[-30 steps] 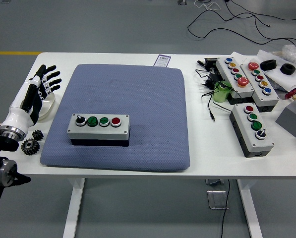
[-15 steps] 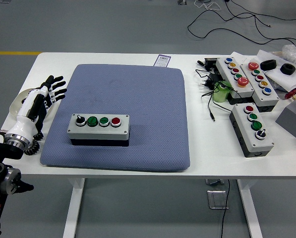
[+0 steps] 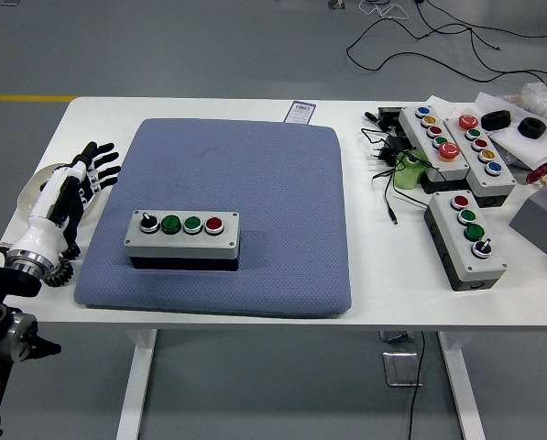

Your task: Pick up the button,place it on the desk,press the button,press the button

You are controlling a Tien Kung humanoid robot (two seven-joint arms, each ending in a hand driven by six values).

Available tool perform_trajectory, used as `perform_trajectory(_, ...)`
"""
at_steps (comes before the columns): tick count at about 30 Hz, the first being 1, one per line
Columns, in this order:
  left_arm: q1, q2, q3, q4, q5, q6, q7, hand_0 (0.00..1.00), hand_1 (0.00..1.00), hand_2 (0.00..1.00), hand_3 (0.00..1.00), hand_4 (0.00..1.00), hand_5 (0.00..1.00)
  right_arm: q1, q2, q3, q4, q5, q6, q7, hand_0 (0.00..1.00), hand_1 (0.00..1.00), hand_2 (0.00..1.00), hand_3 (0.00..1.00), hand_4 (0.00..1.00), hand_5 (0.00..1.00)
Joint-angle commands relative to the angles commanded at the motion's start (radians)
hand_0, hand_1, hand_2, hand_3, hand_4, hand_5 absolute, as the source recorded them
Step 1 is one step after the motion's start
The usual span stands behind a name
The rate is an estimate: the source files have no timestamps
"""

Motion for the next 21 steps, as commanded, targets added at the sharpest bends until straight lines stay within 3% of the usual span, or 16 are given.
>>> perform_trajectory(21, -0.005, 0.001, -0.005, 0.004, -0.003, 0.011, 0.008, 0.779, 0.796, 0.818, 0.825, 0.728, 0.998, 0.005, -0.002, 0.006, 0.0, -0.013, 0.0, 0.002, 0.673, 0.658, 0.674, 0.624, 0.31, 0.173)
